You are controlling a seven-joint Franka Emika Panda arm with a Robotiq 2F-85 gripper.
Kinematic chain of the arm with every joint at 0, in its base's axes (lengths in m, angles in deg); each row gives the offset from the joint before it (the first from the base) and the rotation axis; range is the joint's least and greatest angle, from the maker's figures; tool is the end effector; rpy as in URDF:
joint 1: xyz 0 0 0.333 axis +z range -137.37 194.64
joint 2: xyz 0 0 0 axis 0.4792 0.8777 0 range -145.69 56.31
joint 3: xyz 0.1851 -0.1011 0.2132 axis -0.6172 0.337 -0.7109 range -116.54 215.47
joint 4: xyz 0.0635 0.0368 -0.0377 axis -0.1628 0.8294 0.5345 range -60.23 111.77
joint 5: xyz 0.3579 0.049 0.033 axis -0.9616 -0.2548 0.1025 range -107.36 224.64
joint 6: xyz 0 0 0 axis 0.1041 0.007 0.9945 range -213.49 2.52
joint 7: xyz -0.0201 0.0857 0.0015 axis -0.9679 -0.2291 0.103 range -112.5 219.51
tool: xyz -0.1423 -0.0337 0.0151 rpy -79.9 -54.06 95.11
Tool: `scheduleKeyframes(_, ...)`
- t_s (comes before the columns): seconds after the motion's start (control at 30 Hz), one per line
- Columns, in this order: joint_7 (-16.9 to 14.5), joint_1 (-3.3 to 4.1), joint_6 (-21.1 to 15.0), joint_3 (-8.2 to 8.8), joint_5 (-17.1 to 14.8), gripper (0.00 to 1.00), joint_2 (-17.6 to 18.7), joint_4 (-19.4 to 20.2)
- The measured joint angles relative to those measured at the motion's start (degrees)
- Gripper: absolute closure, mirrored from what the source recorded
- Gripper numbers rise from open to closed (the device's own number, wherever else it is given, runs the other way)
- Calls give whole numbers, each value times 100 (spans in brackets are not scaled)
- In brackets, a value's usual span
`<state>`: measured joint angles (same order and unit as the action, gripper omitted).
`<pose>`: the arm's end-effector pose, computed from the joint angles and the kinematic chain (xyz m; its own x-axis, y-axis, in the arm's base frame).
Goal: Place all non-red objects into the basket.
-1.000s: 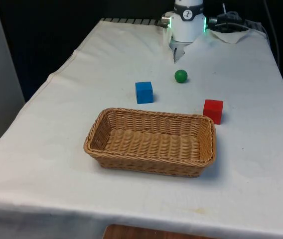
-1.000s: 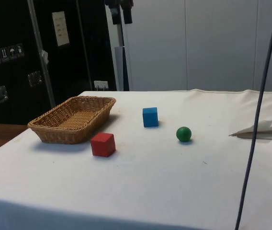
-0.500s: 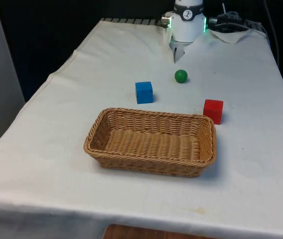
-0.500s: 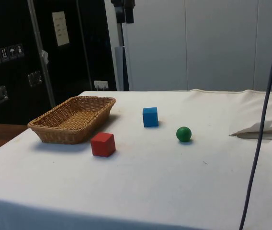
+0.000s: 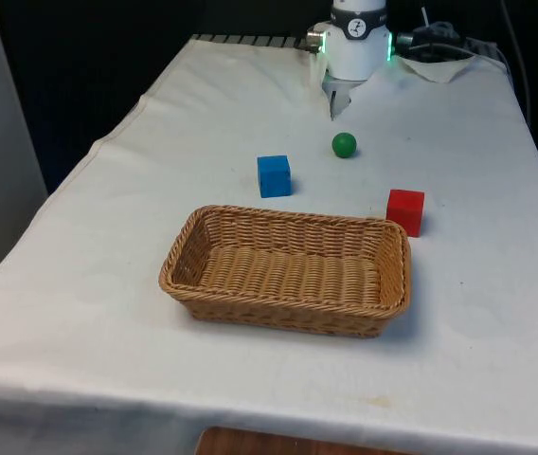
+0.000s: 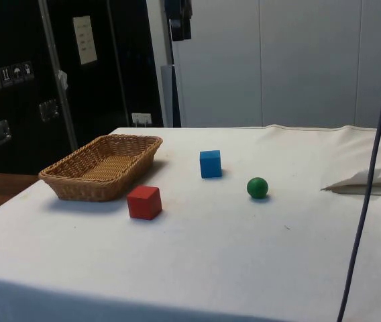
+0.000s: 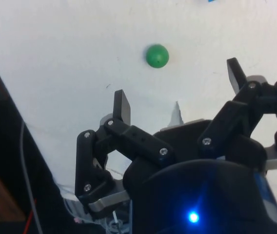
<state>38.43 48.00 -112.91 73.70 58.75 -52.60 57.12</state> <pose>0.4870 -0.0451 0.4251 0.9833 0.1808 0.0193 0.1815 -0.9820 -0.0516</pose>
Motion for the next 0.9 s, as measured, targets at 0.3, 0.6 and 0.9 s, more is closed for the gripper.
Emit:
scheduleKeyframes(0.3,-23,0,-344,0,229,0,-109,298)
scheduleKeyframes(0.6,-23,0,-716,0,258,0,-103,516)
scheduleKeyframes(0.9,-143,-11,-716,120,252,0,-97,527)
